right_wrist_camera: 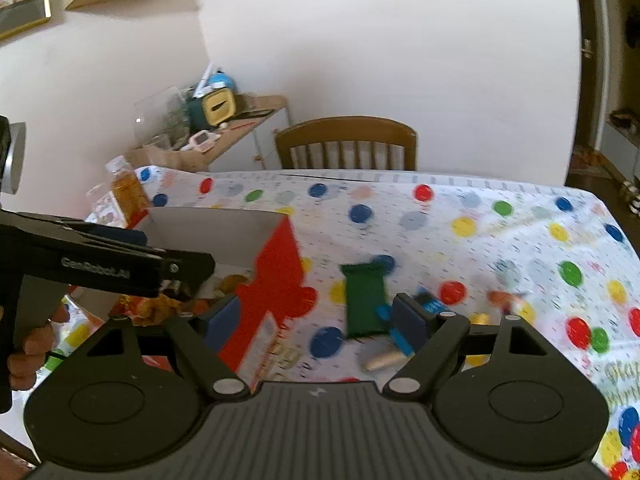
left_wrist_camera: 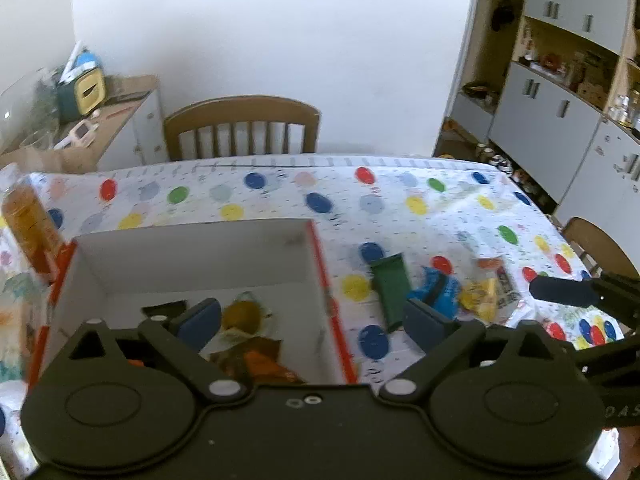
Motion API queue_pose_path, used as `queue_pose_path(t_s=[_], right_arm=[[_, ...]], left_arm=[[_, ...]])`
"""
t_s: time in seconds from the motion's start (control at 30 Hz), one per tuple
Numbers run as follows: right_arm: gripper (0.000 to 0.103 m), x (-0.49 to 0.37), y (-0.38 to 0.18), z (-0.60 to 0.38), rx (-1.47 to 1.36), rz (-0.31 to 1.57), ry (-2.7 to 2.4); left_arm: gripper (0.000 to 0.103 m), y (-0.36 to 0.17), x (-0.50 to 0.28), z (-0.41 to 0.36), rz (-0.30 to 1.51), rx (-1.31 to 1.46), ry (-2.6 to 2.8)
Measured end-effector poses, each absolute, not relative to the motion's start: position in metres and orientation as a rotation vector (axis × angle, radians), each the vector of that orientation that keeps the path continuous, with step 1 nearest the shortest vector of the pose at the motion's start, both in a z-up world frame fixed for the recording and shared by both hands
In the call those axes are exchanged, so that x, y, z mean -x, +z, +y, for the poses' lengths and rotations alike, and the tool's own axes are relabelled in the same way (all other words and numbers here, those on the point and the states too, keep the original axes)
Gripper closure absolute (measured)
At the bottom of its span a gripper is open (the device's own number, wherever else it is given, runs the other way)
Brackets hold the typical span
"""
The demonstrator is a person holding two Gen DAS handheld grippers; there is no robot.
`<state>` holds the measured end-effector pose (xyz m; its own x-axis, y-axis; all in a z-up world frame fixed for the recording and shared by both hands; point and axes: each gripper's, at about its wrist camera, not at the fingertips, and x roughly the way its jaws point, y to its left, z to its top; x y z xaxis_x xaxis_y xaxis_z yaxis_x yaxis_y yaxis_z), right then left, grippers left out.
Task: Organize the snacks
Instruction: 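Move both tools back toward the remaining snacks on the table, then grasp the blue packet with the left tool while the right tool grasps the brown wrapped bar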
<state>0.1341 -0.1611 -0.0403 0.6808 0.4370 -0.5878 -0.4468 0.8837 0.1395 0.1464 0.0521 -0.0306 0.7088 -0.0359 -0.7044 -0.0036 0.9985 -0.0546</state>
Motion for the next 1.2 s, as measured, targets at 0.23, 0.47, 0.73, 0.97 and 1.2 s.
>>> queue_pose_path(t_s=[0.23,0.47,0.73,0.97,1.2], right_arm=[[0.02,-0.132,-0.053,-0.205,-0.001,0.663,0.411],[0.02,-0.133,-0.071,-0.248,0.003,0.693,0.323],[0.02,-0.144,-0.091,-0.292,-0.004,0.731,0.235],[0.02,-0.157,-0.11,-0.319,-0.027,0.764,0.136],[0.02,-0.171,-0.127,-0.334,-0.084,0.815,0.043]], left_arm=[[0.001,-0.038,-0.15,0.016,0.766,0.033,-0.06],[0.001,-0.051,-0.163,-0.018,0.774,0.007,-0.125],[0.001,-0.071,-0.189,-0.055,0.804,-0.048,-0.193],[0.002,-0.09,-0.216,-0.073,0.848,-0.07,-0.233],[0.01,-0.106,-0.24,-0.085,0.877,-0.141,-0.249]])
